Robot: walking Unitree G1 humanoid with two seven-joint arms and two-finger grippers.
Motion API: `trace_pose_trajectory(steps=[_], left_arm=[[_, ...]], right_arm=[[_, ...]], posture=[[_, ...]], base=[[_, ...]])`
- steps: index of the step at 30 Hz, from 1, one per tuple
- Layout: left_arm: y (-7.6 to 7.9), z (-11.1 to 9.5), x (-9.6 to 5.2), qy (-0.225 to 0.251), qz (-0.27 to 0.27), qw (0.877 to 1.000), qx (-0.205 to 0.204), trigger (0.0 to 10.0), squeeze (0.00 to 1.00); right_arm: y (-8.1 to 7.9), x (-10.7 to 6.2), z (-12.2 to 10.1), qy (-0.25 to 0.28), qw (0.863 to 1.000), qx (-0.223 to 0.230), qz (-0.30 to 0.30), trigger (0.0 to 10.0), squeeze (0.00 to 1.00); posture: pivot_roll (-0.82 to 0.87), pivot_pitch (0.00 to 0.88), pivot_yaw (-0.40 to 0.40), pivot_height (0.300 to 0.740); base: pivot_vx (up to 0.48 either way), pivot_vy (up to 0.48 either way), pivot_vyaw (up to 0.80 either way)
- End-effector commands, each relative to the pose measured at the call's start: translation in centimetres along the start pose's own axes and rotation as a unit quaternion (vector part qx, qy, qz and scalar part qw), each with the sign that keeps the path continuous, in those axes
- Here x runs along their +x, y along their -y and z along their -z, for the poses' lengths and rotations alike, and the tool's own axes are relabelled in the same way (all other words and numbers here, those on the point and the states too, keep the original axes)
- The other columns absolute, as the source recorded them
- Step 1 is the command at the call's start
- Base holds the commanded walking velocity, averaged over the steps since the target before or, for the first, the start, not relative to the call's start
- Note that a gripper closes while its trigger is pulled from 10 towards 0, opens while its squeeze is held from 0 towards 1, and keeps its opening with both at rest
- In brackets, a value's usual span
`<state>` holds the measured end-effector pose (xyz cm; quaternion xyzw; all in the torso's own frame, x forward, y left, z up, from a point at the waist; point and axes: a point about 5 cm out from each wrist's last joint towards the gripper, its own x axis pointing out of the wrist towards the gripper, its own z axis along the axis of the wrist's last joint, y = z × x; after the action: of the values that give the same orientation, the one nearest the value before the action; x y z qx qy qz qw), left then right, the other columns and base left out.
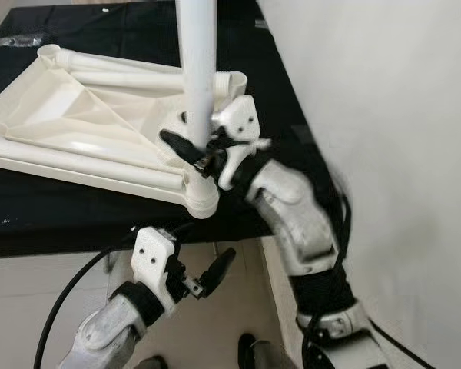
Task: Building children table
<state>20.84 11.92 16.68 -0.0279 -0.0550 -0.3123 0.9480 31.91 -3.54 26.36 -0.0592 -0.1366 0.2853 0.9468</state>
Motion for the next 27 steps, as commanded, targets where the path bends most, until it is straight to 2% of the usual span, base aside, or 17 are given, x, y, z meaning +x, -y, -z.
trace_pose_trajectory(steps=[1,4,8,9,10,13,14,15,18,19,20,21,23,24,25,26,27], left_arm=[[-0.1,0.6,-0.3,-0.016,-0.001,1.000,-0.007,10.0,0.00],[-0.2,0.6,-0.1,-0.016,-0.001,1.000,-0.006,10.0,0.00],[-0.3,0.7,-0.1,-0.016,-0.002,1.000,-0.004,10.0,0.00],[-0.3,0.7,-0.1,-0.016,-0.003,1.000,-0.003,10.0,0.00],[-0.3,0.7,-0.1,-0.016,-0.004,1.000,-0.003,10.0,0.00],[-0.4,0.7,-0.1,-0.016,-0.004,1.000,-0.002,10.0,0.00],[-0.4,0.7,-0.1,-0.015,-0.005,1.000,-0.002,10.0,0.00],[-0.4,0.7,-0.1,-0.015,-0.004,1.000,-0.002,10.0,0.00],[-0.4,0.7,-0.1,-0.015,-0.004,1.000,-0.002,10.0,0.00],[-0.3,0.7,-0.1,-0.015,-0.004,1.000,-0.003,10.0,0.00],[-0.3,0.7,-0.1,-0.015,-0.004,1.000,-0.003,10.0,0.00],[-0.3,0.6,-0.1,-0.015,-0.004,1.000,-0.003,10.0,0.00],[-0.2,0.6,0.0,-0.014,-0.004,1.000,-0.004,10.0,0.00],[-0.2,0.6,0.0,-0.014,-0.004,1.000,-0.004,10.0,0.00],[-0.2,0.6,0.0,-0.013,-0.004,1.000,-0.004,10.0,0.00],[-0.2,0.6,0.0,-0.013,-0.004,1.000,-0.004,10.0,0.00],[-0.2,0.6,0.0,-0.013,-0.004,1.000,-0.005,10.0,0.00]], right_arm=[[-0.4,-1.3,3.9,-0.090,0.994,0.018,0.052,0.0,0.00],[-1.2,-0.9,3.7,-0.085,0.996,0.029,0.027,0.0,0.00],[-1.2,-0.1,3.1,-0.081,0.996,0.026,0.025,0.0,0.00],[-1.3,0.1,2.8,-0.080,0.996,0.025,0.024,4.4,0.00],[-1.6,0.3,2.4,-0.071,0.997,0.030,0.021,10.0,0.00],[-2.0,0.5,1.9,-0.056,0.997,0.047,0.004,10.0,0.00],[-2.2,0.7,1.3,-0.038,0.997,0.059,-0.024,10.0,1.00],[-2.4,0.7,0.7,-0.020,0.994,0.074,-0.072,10.0,1.00],[-2.4,0.7,0.7,-0.020,0.994,0.074,-0.072,10.0,1.00],[-2.6,0.7,0.3,-0.009,0.991,0.082,-0.105,10.0,1.00],[-2.6,0.7,0.3,-0.009,0.991,0.082,-0.105,10.0,1.00],[-2.4,0.5,-0.1,0.007,0.982,0.083,-0.168,10.0,1.00],[-1.9,-0.1,0.0,0.013,0.953,0.078,-0.293,10.0,1.00],[-1.9,-0.1,0.0,0.013,0.953,0.078,-0.293,10.0,1.00],[-1.6,-0.4,0.3,0.005,0.939,0.068,-0.337,10.0,0.97],[-1.6,-0.4,0.3,0.005,0.939,0.068,-0.337,10.0,0.97],[-1.2,-0.5,0.8,-0.005,0.927,0.057,-0.371,10.0,0.00]], posture=[[-0.01,0.283,-0.062,0.740],[-0.01,0.274,-0.061,0.740],[-0.01,0.271,-0.063,0.740],[-0.01,0.271,-0.063,0.740],[-0.01,0.268,-0.066,0.740],[-0.01,0.268,-0.066,0.740],[-0.01,0.269,-0.067,0.740],[-0.01,0.270,-0.068,0.740],[-0.01,0.270,-0.068,0.740],[-0.01,0.270,-0.068,0.740],[-0.01,0.270,-0.068,0.740],[-0.01,0.271,-0.069,0.740],[-0.01,0.274,-0.068,0.740],[-0.01,0.274,-0.068,0.740],[0.00,0.275,-0.069,0.740],[0.00,0.275,-0.069,0.740],[0.01,0.278,-0.070,0.740]], base=[[0.000,0.000,0.00],[0.000,0.000,0.00],[0.000,0.000,0.00],[0.000,0.000,0.00],[0.000,0.000,0.00],[0.000,0.000,0.00],[0.000,0.000,0.00],[0.000,0.000,0.00],[0.000,0.000,0.00],[0.000,0.000,0.00],[0.000,0.000,0.00],[0.000,0.000,0.00],[0.000,0.000,0.00],[0.000,0.000,0.00],[0.000,0.000,0.00],[0.000,0.000,0.00],[0.000,0.000,0.00]])
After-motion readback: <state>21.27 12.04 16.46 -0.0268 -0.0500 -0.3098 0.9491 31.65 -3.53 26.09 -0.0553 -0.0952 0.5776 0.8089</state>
